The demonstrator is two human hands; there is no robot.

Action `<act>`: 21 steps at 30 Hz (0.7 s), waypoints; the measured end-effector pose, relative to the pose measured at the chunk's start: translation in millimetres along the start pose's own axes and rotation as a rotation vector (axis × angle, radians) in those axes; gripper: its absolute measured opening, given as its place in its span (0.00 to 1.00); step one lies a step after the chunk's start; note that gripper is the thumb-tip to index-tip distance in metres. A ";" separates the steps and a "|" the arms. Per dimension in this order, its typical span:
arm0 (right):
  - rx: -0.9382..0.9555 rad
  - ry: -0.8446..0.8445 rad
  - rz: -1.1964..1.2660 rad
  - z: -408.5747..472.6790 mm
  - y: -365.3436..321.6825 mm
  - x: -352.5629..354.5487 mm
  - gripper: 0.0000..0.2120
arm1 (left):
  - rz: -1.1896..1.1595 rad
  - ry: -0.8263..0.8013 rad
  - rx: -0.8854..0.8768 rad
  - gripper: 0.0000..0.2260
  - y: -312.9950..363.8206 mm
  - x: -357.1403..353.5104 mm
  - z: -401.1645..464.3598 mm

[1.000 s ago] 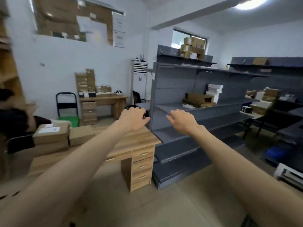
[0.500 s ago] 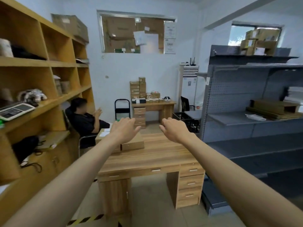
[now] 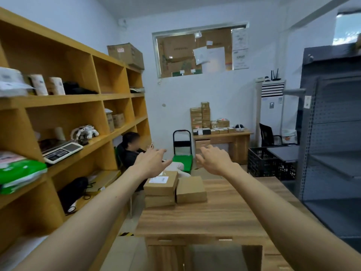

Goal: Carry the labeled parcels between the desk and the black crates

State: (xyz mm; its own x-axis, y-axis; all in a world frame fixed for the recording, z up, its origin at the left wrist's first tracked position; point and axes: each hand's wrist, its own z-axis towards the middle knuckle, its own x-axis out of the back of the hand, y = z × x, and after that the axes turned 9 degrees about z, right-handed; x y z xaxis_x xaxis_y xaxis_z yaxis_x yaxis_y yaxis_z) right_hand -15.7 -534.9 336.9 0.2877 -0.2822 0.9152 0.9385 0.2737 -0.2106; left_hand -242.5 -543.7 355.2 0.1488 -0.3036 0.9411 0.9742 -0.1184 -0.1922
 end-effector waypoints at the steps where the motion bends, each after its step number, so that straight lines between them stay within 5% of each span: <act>1: 0.013 -0.008 0.006 9.9 -1.8 -8.1 0.21 | 0.006 -0.011 0.009 0.28 -5.4 -5.8 5.1; 21: 0.082 -0.023 -0.037 265.1 -77.7 -134.6 0.20 | -0.086 -0.033 0.084 0.24 -166.7 -128.1 206.6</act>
State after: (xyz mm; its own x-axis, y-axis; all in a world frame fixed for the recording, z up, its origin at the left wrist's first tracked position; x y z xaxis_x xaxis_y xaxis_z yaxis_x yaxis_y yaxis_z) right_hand -178.0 -274.5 321.1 0.2482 -0.2725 0.9296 0.9291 0.3385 -0.1488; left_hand -388.9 -289.8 324.2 0.0681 -0.2646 0.9619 0.9941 -0.0631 -0.0878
